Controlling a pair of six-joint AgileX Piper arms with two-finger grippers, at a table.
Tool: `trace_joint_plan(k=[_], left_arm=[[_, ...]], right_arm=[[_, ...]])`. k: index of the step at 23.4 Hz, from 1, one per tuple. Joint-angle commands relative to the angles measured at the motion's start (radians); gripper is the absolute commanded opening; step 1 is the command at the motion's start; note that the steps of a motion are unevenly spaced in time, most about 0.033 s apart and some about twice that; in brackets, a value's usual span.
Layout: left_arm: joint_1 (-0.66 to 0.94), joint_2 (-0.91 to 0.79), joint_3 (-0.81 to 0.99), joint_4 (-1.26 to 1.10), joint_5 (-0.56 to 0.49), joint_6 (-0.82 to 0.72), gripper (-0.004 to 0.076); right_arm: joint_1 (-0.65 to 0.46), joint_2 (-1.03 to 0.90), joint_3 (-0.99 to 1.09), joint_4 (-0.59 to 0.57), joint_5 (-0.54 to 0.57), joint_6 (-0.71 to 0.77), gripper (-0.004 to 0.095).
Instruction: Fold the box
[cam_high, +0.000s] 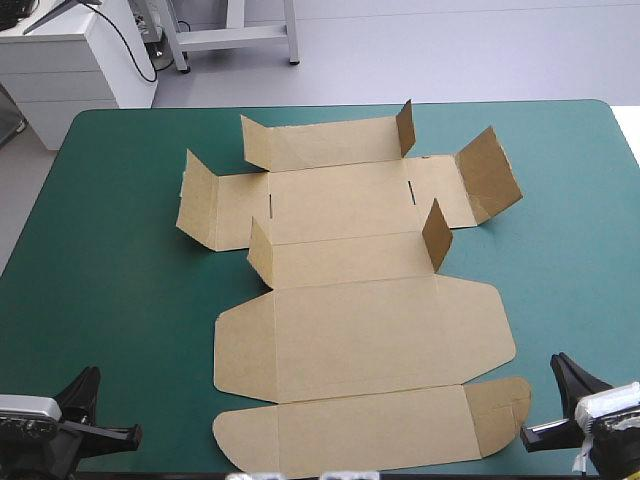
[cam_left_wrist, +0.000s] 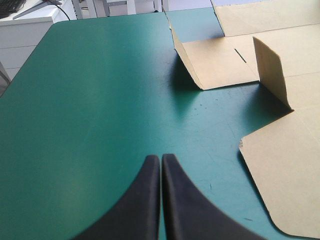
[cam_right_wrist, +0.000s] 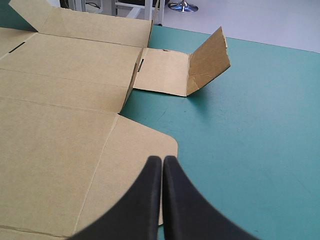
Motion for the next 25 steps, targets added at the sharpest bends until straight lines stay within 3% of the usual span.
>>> trace_joint_plan(k=[1,12,16,20,25], left_arm=[[-0.003,-0.007,-0.020,-0.010,-0.077,-0.009,-0.0008],[-0.003,-0.007,-0.020,-0.010,-0.077,-0.009,-0.0008],[-0.003,-0.007,-0.020,-0.010,-0.077,-0.009,-0.0008],[-0.003,-0.007,-0.020,-0.010,-0.077,-0.009,-0.0008],[-0.003,-0.007,-0.020,-0.010,-0.077,-0.009,-0.0008]], right_arm=[[0.001,-0.027,-0.030,0.000,-0.073,-0.006,-0.0006],[0.001,0.010,-0.036,-0.007,-0.121,0.029,-0.0006],[0.001,0.207,-0.136,0.039,-0.068,0.022,-0.0006],[0.001,0.543,-0.396,0.171,0.024,-0.079,-0.0006],[0.001,0.828,-0.627,0.191,0.076,-0.118,-0.0006]])
